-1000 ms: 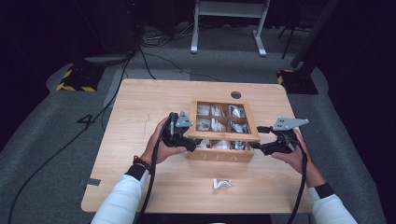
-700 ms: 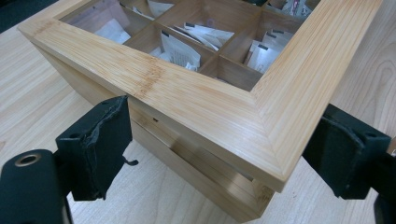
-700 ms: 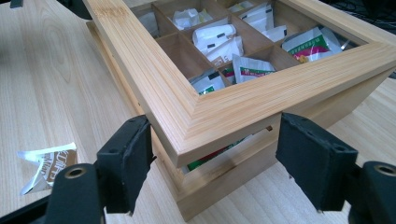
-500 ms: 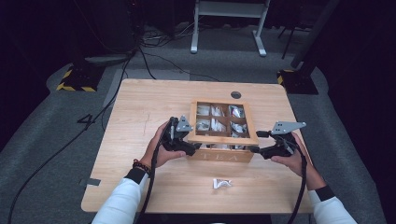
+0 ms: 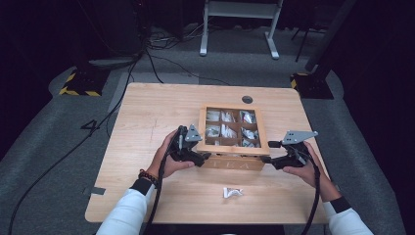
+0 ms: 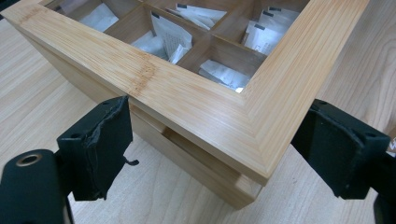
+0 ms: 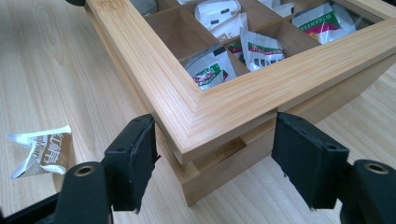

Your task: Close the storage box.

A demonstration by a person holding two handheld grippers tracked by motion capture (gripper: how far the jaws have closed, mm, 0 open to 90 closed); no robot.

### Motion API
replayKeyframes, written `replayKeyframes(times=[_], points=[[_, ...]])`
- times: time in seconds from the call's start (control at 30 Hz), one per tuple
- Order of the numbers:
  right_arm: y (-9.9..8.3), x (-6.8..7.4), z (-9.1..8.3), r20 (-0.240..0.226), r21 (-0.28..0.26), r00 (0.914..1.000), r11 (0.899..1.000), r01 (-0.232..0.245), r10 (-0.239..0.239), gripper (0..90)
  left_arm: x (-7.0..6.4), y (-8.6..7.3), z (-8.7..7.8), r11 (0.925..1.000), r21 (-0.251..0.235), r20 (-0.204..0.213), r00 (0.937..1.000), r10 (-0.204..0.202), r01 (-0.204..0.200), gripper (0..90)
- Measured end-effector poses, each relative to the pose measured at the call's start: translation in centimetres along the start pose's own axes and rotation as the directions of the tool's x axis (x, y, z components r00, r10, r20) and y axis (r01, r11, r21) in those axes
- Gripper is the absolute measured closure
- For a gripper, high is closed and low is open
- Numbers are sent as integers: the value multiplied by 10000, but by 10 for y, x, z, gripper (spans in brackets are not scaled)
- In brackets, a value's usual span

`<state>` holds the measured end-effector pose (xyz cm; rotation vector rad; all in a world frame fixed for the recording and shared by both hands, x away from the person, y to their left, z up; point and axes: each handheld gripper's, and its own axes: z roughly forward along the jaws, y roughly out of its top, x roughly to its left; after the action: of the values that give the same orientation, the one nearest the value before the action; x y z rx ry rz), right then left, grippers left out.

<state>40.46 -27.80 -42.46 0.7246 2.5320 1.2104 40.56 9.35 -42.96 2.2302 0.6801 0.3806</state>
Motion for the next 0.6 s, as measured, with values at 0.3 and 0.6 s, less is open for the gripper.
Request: replayKeyframes(times=[0.3,0.6], points=[[-2,1,-3,-72,-311,9998,9993,-195,193,369,-4,-5,7,9986,483,-26,9998,211,-210,122],[-4,5,2,4,-149,9999,9998,-128,128,362,-8,-7,9,9986,506,-162,9998,147,-138,113]])
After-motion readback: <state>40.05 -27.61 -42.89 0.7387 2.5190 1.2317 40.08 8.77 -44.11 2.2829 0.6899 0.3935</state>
